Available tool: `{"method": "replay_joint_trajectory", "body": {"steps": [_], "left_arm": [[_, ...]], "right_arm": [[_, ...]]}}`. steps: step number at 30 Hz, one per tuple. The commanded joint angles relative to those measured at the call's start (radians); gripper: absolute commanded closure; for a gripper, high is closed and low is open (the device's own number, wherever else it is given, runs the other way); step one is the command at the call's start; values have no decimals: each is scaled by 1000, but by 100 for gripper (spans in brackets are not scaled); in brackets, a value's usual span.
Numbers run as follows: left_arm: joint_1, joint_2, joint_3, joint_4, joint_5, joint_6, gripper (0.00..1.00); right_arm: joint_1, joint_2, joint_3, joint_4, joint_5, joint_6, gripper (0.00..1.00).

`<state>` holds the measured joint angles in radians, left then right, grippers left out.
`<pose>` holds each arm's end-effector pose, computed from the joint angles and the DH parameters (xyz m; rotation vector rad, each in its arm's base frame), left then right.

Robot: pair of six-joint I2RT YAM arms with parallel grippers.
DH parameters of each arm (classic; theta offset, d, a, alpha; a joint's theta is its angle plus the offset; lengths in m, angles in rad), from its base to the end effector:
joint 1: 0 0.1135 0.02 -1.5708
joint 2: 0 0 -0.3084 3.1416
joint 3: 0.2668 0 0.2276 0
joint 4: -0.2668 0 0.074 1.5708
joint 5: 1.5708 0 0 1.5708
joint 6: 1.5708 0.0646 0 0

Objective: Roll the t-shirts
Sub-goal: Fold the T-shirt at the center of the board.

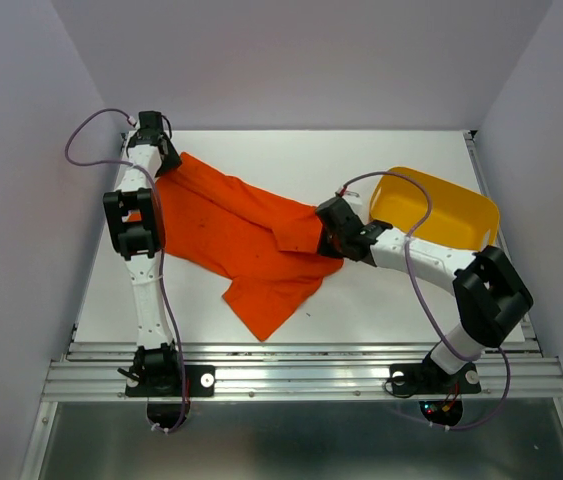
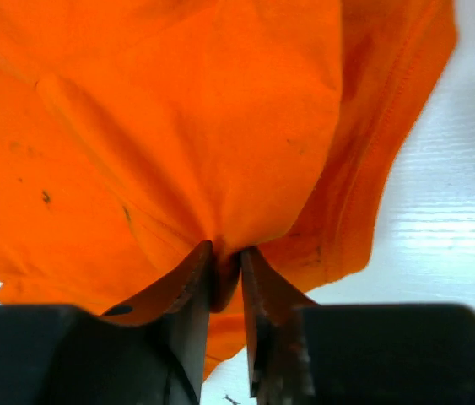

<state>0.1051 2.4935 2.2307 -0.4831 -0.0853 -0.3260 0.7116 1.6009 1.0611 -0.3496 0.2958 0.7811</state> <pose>0.5912 0.0679 0.2067 -0.5369 2.2502 -0.0135 0.2652 0.2038 0.2549 0.2127 2.4241 0.3191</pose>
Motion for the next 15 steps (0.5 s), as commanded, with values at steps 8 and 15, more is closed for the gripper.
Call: {"method": "replay_joint_trajectory", "body": {"steps": [8, 15], "left_arm": [[-38, -266, -98, -12, -45, -28, 38], [-68, -291, -204, 18, -30, -36, 38]], "right_arm": [[23, 18, 0, -22, 108, 26, 48], [-54, 47, 62, -38, 37, -22, 44]]}}
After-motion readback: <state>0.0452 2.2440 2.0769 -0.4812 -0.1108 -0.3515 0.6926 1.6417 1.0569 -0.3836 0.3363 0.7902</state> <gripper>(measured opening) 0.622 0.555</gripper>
